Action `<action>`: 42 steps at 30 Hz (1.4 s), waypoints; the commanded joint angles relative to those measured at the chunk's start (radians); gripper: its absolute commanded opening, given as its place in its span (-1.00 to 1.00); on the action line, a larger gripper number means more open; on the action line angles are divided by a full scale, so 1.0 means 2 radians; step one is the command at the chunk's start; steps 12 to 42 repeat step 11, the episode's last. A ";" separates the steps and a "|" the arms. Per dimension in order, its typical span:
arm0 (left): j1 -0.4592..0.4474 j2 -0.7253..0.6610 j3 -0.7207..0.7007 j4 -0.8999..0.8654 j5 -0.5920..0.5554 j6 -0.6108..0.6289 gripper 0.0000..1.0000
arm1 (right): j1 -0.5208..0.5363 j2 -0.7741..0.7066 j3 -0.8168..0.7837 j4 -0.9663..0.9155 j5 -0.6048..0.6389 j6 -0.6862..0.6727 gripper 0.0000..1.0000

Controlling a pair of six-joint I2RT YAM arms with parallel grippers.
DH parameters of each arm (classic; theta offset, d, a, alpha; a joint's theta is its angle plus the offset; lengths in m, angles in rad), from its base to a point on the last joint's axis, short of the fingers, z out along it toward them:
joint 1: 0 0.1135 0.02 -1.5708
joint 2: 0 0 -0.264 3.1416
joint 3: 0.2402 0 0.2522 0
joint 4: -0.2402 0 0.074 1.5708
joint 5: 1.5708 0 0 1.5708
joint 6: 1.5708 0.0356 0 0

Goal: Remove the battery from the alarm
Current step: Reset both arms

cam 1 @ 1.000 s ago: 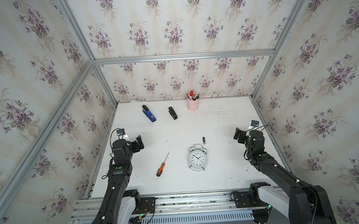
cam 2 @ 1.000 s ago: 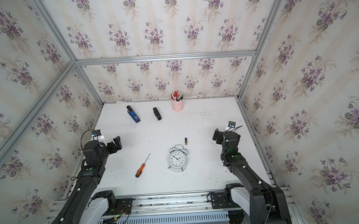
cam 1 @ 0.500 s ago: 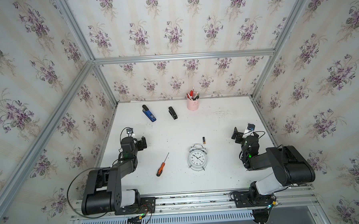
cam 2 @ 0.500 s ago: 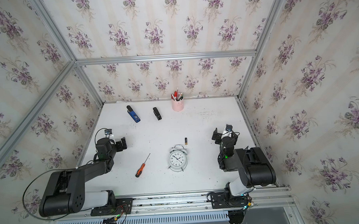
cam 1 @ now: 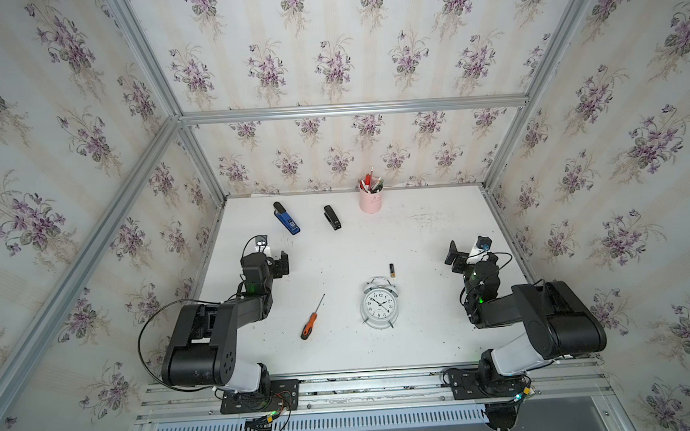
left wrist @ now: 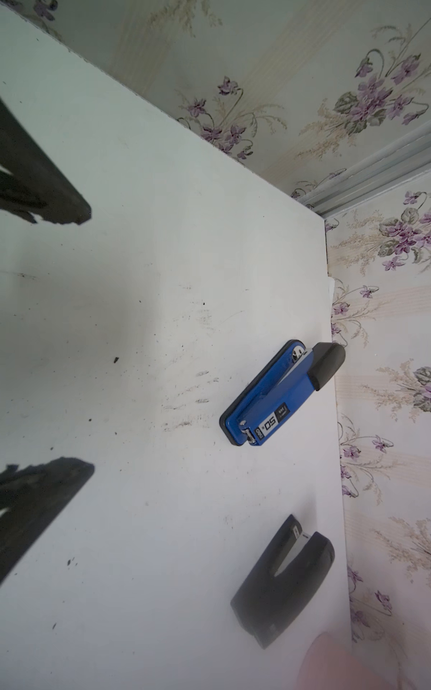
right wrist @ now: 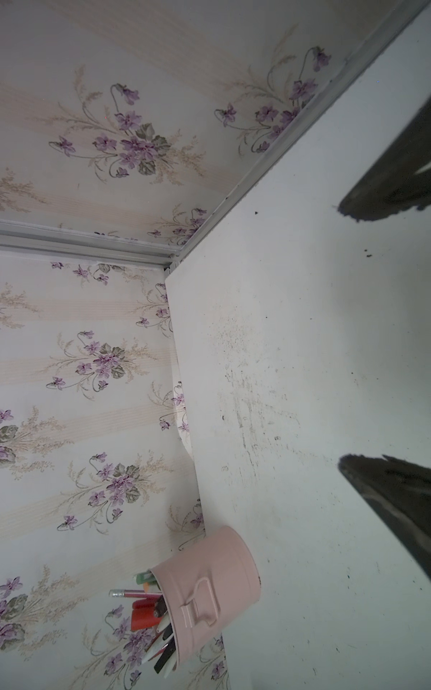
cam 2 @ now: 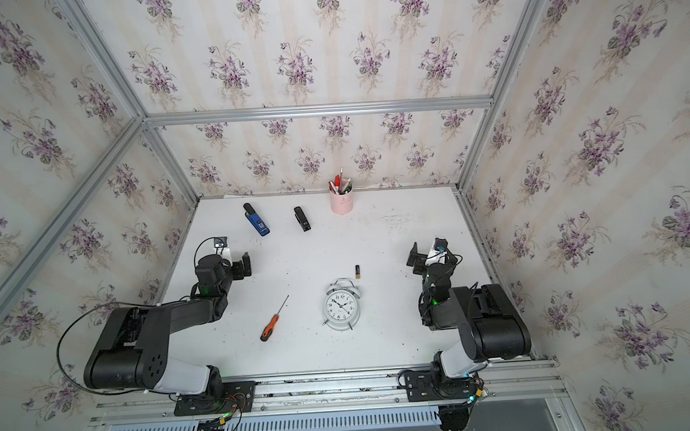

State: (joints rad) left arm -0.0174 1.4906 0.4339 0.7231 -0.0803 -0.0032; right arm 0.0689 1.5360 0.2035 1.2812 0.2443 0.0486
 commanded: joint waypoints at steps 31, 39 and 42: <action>0.000 0.001 0.003 -0.008 0.001 0.010 1.00 | 0.000 0.000 0.001 0.012 -0.003 -0.003 1.00; 0.000 0.001 0.003 -0.008 0.001 0.010 1.00 | 0.000 0.000 0.001 0.012 -0.003 -0.003 1.00; 0.000 0.001 0.003 -0.008 0.001 0.010 1.00 | 0.000 0.000 0.001 0.012 -0.003 -0.003 1.00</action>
